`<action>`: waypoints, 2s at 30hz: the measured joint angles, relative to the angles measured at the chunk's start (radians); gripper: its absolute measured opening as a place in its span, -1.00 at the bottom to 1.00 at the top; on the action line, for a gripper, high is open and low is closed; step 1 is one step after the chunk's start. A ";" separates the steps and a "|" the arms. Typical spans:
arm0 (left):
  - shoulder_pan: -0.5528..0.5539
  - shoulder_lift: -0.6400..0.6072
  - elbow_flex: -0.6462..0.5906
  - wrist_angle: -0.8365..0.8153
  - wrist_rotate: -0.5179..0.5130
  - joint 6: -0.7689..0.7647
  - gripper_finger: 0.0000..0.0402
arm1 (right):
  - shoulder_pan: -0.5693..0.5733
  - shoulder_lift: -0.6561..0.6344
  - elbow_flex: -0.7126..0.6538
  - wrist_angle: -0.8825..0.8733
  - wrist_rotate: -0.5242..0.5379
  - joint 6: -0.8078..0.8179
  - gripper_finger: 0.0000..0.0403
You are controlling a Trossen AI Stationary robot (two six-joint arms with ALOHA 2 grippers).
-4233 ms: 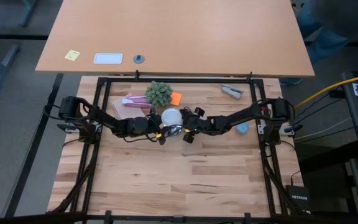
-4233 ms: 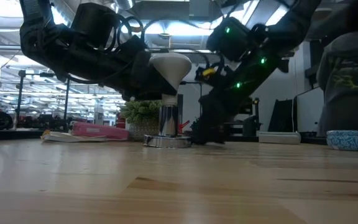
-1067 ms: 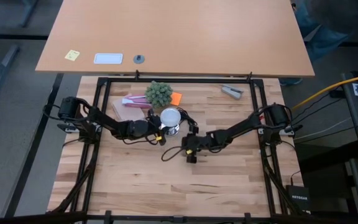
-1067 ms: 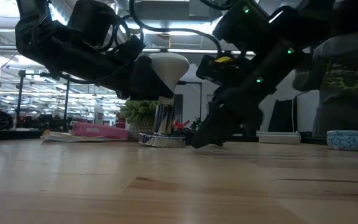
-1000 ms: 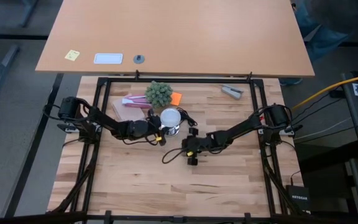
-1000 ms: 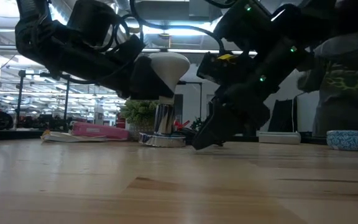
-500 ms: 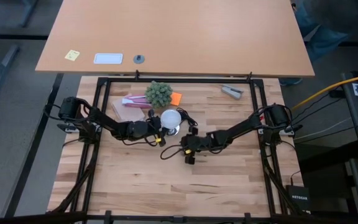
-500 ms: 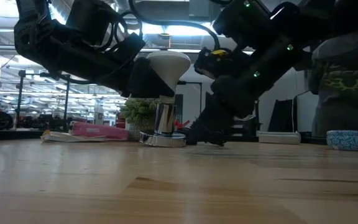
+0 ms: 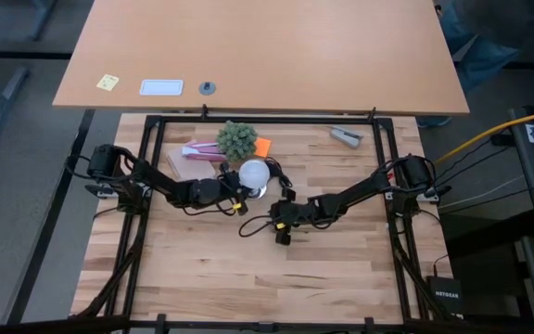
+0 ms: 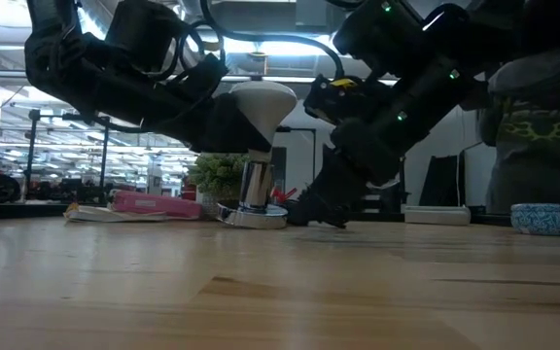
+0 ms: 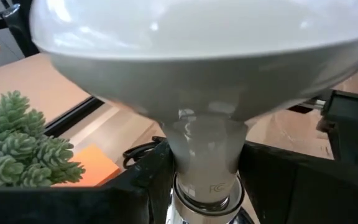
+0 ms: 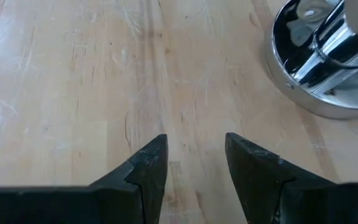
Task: Screw lightbulb
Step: Insert the lightbulb into the lamp
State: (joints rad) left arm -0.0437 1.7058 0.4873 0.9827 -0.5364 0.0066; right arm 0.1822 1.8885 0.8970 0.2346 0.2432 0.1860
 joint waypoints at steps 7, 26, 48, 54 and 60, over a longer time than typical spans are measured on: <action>0.000 0.000 0.000 0.002 0.002 -0.053 -0.25 | 0.000 0.000 0.000 -0.007 0.000 0.000 -0.17; -0.003 0.000 0.000 0.052 0.017 -0.104 -0.25 | 0.000 -0.001 0.001 -0.047 0.000 0.000 -0.17; -0.003 -0.048 0.001 0.024 -0.107 -0.036 -0.25 | 0.001 -0.001 0.001 -0.092 0.000 -0.005 -0.17; -0.003 -0.061 0.001 -0.085 -0.108 -0.106 -0.25 | 0.001 -0.001 0.001 -0.097 0.010 -0.007 -0.17; -0.002 -0.056 0.003 -0.171 -0.108 -0.180 -0.25 | 0.001 -0.001 0.001 -0.097 0.010 -0.007 -0.17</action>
State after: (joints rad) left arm -0.0460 1.6493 0.4903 0.8115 -0.6446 -0.1739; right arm 0.1829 1.8877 0.8978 0.1379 0.2528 0.1786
